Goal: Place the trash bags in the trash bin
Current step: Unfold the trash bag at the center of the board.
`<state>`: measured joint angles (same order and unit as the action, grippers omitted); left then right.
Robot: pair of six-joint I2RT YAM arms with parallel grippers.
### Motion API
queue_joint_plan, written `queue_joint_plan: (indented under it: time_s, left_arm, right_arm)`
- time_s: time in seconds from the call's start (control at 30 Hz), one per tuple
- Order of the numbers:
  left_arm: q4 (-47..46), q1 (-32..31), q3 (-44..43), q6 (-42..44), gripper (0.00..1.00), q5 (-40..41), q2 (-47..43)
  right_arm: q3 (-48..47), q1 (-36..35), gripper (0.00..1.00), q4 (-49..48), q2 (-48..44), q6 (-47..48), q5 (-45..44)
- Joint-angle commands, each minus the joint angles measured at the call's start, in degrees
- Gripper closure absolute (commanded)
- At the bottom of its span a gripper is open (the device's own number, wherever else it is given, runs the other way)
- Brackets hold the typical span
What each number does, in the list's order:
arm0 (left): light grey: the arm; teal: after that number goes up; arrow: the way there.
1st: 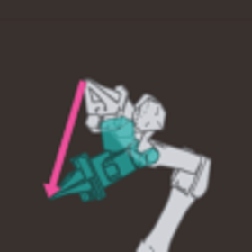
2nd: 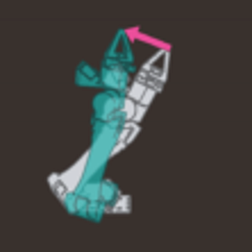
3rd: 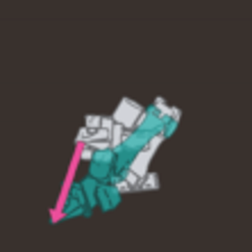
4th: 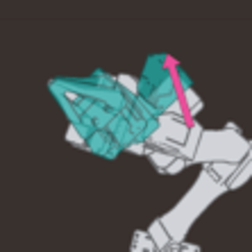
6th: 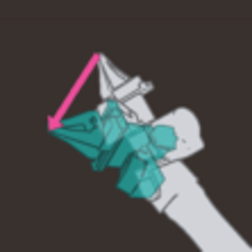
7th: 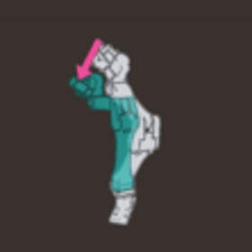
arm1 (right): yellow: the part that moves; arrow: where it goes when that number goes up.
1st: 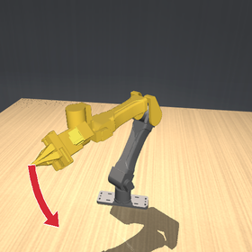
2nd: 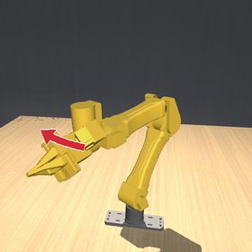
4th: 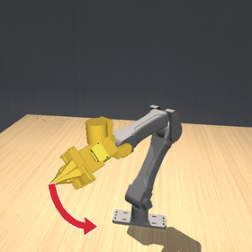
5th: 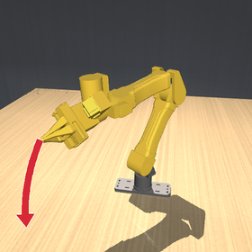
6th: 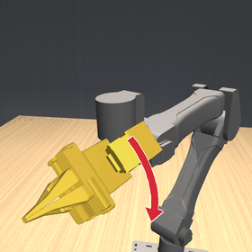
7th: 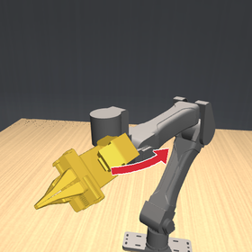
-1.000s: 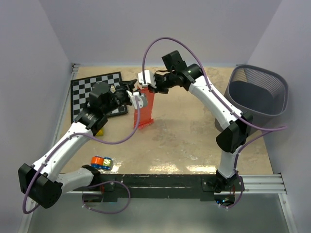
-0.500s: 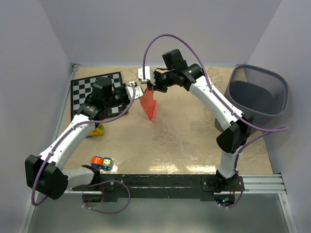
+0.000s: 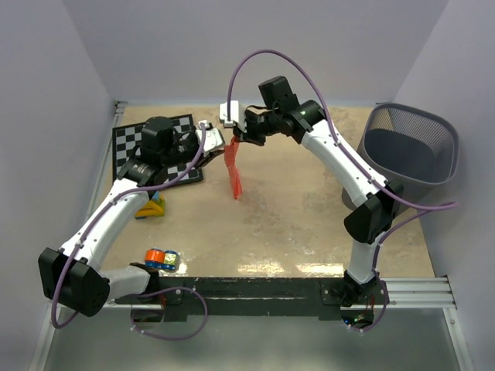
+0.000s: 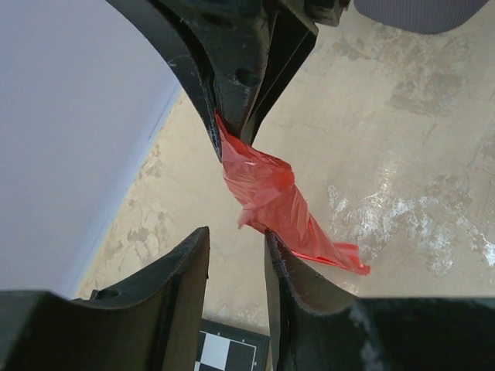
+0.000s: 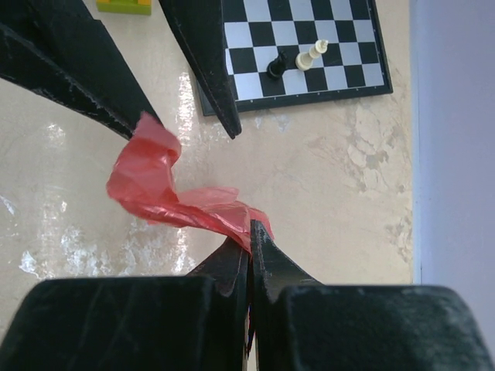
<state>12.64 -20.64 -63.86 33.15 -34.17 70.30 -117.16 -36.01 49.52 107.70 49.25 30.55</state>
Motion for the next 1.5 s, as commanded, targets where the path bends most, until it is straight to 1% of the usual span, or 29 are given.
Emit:
queue_joint_plan:
  time_s: [0.0,0.07,0.13,0.2,0.33,0.43,0.6,0.7,0.97,1.0,1.03,1.07,1.1,1.17,1.23,1.33,1.47]
  left_arm:
    - [-1.7,0.5,-3.3,-3.4,0.62,-2.4,0.4]
    - [-1.8,0.7,-3.6,-4.0,0.65,-2.9,0.7]
    - [-1.0,0.8,-3.9,-3.5,0.66,-3.7,0.9]
    - [0.4,0.8,-4.2,-2.6,0.63,-5.1,0.8]
    - [3.6,0.8,-5.3,-0.3,0.60,-7.6,1.1]
    - [4.4,0.8,-6.0,0.0,0.59,-7.8,1.3]
    - [3.4,0.8,-6.1,-1.1,0.61,-7.8,1.5]
    - [1.4,0.8,-5.8,-3.0,0.71,-6.7,1.6]
    - [-6.7,0.8,-4.6,-7.0,0.97,0.2,2.6]
    - [-7.5,0.7,-4.4,-7.0,1.00,1.1,2.6]
    - [-8.4,0.5,-4.2,-6.3,1.00,2.5,2.8]
    - [-9.7,-0.1,-3.7,-5.2,1.00,3.8,2.9]
    - [-10.7,-1.7,-3.2,-2.2,1.00,8.8,3.1]
    - [-11.7,-5.2,-1.9,7.2,1.00,12.9,3.3]
    - [-18.0,-8.8,1.2,15.4,1.00,16.4,2.3]
    - [-24.5,-13.0,3.7,24.8,1.00,17.5,1.0]
    - [-28.4,-15.6,7.2,38.8,1.00,16.5,-0.3]
  right_arm:
    - [-3.2,-0.2,1.00,-2.1,0.9,-2.7,0.1]
    - [-3.3,-0.2,1.00,-2.1,1.0,-3.1,-0.1]
    - [-3.2,-0.2,1.00,-2.5,1.0,-3.7,-0.9]
    - [-2.9,-0.2,1.00,-3.1,1.1,-4.7,-2.1]
    - [-2.6,-0.2,1.00,-3.7,1.5,-6.2,-2.9]
    - [-2.8,-0.2,1.00,-4.3,1.6,-7.1,-2.8]
    - [-2.9,-0.2,1.00,-4.7,1.8,-7.9,-3.9]
    - [-2.6,-0.1,1.00,-4.7,1.5,-7.8,-3.6]
    - [0.0,-0.2,1.00,-3.1,0.1,-6.5,-1.1]
    - [0.3,-0.1,1.00,-2.8,0.1,-6.4,-0.6]
    - [0.4,-0.1,1.00,-2.3,-0.1,-6.2,0.2]
    - [0.4,-0.1,1.00,-1.4,-0.2,-5.5,1.4]
    - [-0.3,0.2,1.00,-0.4,-0.4,-4.5,3.7]
    - [-3.1,1.1,1.00,2.6,0.8,-2.9,9.0]
    - [-7.6,2.1,1.00,5.5,4.1,-2.9,11.3]
    - [-13.9,2.8,1.00,9.3,10.2,-4.9,11.5]
    - [-10.3,3.3,1.00,2.7,10.2,-11.5,9.1]
